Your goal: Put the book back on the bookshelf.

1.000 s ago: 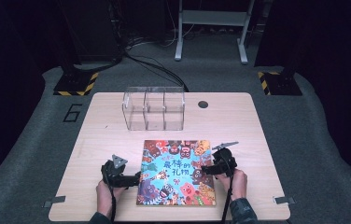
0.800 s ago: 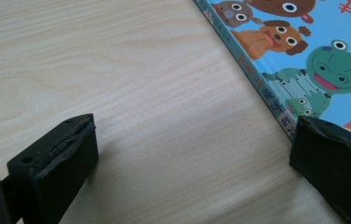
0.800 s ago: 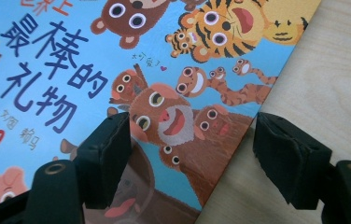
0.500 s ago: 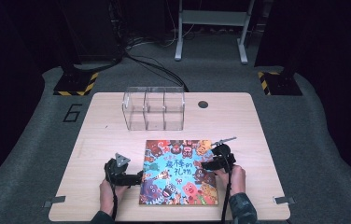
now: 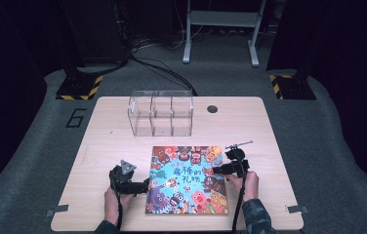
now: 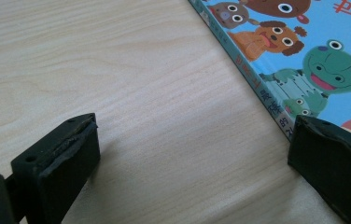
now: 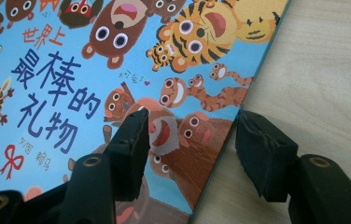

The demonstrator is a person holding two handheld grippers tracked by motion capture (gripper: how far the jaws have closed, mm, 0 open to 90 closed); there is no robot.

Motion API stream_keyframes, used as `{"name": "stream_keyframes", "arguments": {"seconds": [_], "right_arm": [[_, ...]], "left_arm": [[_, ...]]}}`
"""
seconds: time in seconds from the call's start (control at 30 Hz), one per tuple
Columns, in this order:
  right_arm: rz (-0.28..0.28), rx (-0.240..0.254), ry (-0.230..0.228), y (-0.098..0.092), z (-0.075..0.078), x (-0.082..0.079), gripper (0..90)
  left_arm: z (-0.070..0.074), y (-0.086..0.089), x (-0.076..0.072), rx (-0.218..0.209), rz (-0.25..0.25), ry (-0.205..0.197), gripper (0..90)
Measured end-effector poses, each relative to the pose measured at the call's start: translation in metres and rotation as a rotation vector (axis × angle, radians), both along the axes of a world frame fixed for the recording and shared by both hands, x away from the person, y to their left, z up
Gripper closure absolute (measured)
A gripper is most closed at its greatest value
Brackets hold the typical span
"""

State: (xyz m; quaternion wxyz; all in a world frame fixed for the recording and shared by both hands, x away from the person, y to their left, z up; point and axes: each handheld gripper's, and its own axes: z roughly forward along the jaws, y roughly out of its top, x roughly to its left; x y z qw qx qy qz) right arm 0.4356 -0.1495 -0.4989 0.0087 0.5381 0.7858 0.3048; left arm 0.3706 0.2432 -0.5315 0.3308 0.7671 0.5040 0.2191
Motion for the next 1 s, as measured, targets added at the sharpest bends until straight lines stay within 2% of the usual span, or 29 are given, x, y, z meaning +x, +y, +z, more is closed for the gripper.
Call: {"name": "stream_keyframes", "arguments": {"seconds": [0.23, 0.3, 0.43, 0.53, 0.6, 0.77, 0.83, 0.87, 0.9, 0.97, 1.0], "right_arm": [[-0.016, 0.056, -0.003, -0.006, 0.0, -0.002, 45.6], [-0.01, 0.05, -0.022, -0.005, 0.001, -0.002, 45.7], [-0.017, 0.058, -0.023, -0.005, 0.005, -0.005, 45.7], [-0.025, 0.109, -0.022, -0.01, 0.007, -0.005, 45.8], [-0.025, 0.138, -0.037, -0.013, 0.009, -0.005, 46.0], [-0.022, 0.164, -0.043, -0.015, 0.012, -0.006, 46.0], [-0.034, 0.187, -0.033, -0.016, 0.013, -0.007, 45.9], [-0.026, 0.195, -0.045, -0.017, 0.012, -0.007, 46.0], [-0.035, 0.208, -0.026, -0.017, 0.013, -0.009, 47.8], [0.006, 0.244, -0.023, -0.014, 0.01, -0.01, 50.4], [0.017, 0.227, -0.029, -0.009, 0.011, -0.012, 48.4]], "left_arm": [[0.0, 0.001, 0.0, 0.005, -0.012, -0.002, 3.5], [0.0, 0.0, 0.0, 0.001, -0.011, -0.003, 3.8], [0.0, 0.001, 0.0, 0.003, -0.012, -0.004, 3.9], [0.0, 0.001, 0.0, 0.003, -0.012, -0.004, 3.9], [0.0, 0.001, 0.0, 0.004, -0.012, -0.004, 3.9], [0.0, 0.0, 0.0, 0.002, -0.012, -0.004, 3.9], [0.0, 0.001, 0.0, 0.004, -0.012, -0.004, 3.9], [0.0, 0.001, 0.0, 0.004, -0.012, -0.003, 3.9], [0.0, 0.001, 0.0, 0.004, -0.012, -0.002, 3.9], [0.0, 0.001, 0.0, 0.004, -0.012, -0.003, 3.9], [0.0, 0.001, 0.0, 0.004, -0.012, -0.002, 3.9]]}}
